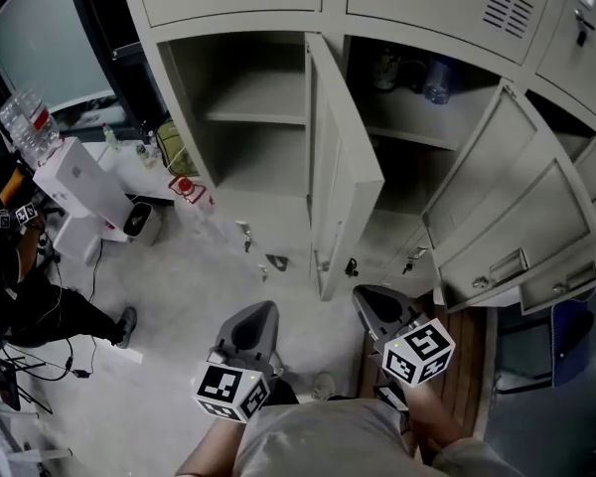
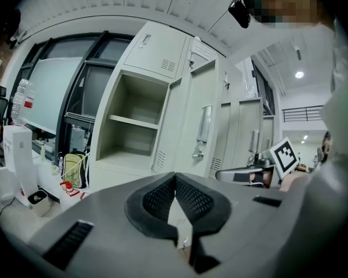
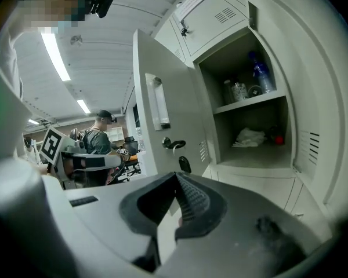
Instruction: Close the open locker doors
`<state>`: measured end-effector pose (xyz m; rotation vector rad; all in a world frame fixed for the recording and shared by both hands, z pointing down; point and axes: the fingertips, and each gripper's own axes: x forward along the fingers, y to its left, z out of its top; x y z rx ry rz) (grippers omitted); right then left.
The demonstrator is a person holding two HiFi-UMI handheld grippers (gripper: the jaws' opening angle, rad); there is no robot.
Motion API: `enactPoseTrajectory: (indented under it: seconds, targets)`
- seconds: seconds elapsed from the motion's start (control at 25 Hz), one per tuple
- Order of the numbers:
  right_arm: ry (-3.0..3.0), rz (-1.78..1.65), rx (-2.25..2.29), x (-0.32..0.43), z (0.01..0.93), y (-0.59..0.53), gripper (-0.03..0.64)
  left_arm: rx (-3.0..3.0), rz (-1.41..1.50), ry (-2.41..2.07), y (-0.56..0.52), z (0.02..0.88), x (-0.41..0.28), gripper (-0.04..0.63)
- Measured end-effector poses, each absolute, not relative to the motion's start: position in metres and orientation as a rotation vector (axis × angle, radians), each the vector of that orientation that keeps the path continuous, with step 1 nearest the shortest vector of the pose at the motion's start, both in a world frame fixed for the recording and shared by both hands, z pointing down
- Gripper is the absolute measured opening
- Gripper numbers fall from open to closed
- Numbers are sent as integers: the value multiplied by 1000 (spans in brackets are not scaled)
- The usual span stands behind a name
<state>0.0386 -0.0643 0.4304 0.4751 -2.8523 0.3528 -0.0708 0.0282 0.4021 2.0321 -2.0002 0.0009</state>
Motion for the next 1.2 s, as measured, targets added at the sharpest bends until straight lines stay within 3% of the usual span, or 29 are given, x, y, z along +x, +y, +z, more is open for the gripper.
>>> enactPoseTrajectory:
  seconds: [1.2]
  targets:
    - [-2841, 371, 421, -45, 440, -52, 28, 2041, 11, -1938, 16, 417, -137, 15]
